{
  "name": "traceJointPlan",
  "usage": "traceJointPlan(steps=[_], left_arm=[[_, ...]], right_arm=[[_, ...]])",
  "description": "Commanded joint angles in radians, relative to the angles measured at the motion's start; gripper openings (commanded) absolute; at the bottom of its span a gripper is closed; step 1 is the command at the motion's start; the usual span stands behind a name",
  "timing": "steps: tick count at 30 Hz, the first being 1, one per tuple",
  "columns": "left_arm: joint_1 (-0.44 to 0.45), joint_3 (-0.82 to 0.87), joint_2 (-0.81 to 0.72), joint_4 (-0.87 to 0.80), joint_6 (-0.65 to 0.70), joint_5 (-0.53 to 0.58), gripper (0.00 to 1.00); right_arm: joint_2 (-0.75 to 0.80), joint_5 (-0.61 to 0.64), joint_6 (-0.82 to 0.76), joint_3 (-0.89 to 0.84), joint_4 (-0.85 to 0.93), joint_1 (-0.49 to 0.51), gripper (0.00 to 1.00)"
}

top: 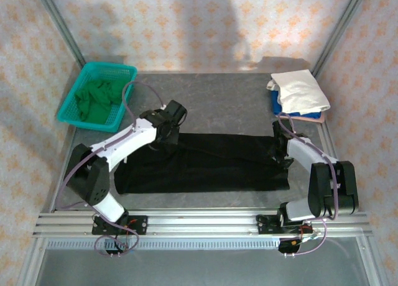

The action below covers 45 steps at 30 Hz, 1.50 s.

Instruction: Fold and stack the t-shirts

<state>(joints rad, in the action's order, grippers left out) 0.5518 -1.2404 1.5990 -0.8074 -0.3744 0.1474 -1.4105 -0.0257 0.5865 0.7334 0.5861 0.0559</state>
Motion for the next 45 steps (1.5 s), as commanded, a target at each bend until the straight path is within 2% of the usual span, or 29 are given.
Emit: traceJointPlan(steps=[1,6,8,10,16,18,21,24,26,30,32,37,39,40,45], left_arm=[[0.077,0.021,-0.06,-0.088,-0.077,0.121,0.05],[0.169,0.087,-0.064,-0.091,-0.181,0.122,0.13],[0.183,0.13,-0.063,-0.06,-0.207,0.09,0.26],[0.186,0.174,-0.075,-0.021,-0.23,0.051,0.26],[0.195,0.274,-0.195,0.075,-0.256,-0.078,0.36],[0.194,0.311,-0.268,0.086,-0.266,-0.096,0.45],[0.192,0.375,-0.393,0.121,-0.283,-0.11,0.71],[0.166,0.436,-0.479,0.142,-0.3,-0.088,0.82],[0.097,0.467,-0.503,0.129,-0.309,-0.054,0.89],[-0.141,0.535,-0.5,0.222,-0.263,-0.133,0.9],[-0.215,0.541,-0.478,0.296,-0.242,-0.172,0.9],[-0.257,0.494,-0.311,0.384,-0.231,-0.189,0.89],[-0.266,0.483,-0.233,0.417,-0.227,-0.232,0.87],[-0.27,0.48,-0.197,0.428,-0.23,-0.245,0.82],[-0.271,0.493,-0.171,0.454,-0.236,-0.3,0.39]], right_arm=[[0.025,0.03,-0.014,0.015,0.031,0.001,0.44],[0.018,0.026,-0.013,0.017,0.03,0.0,0.44],[0.018,0.021,-0.014,0.017,0.03,0.001,0.44],[0.025,0.009,-0.016,0.018,0.031,0.001,0.44],[0.083,0.005,-0.025,0.025,0.045,0.017,0.44],[0.108,0.009,-0.03,0.031,0.046,0.039,0.45],[0.116,0.021,-0.036,0.042,0.052,0.054,0.45],[0.103,0.059,-0.034,0.044,0.065,0.055,0.46],[0.085,0.072,-0.031,0.047,0.071,0.055,0.46],[0.059,0.046,-0.031,0.046,0.053,0.055,0.46],[0.055,0.042,-0.031,0.04,0.044,0.055,0.46],[0.049,0.038,-0.029,0.03,0.032,0.055,0.46],[0.05,0.041,-0.03,0.024,0.032,0.055,0.46],[0.051,0.041,-0.029,0.023,0.032,0.055,0.46],[0.058,0.049,-0.033,0.023,0.039,0.055,0.46]])
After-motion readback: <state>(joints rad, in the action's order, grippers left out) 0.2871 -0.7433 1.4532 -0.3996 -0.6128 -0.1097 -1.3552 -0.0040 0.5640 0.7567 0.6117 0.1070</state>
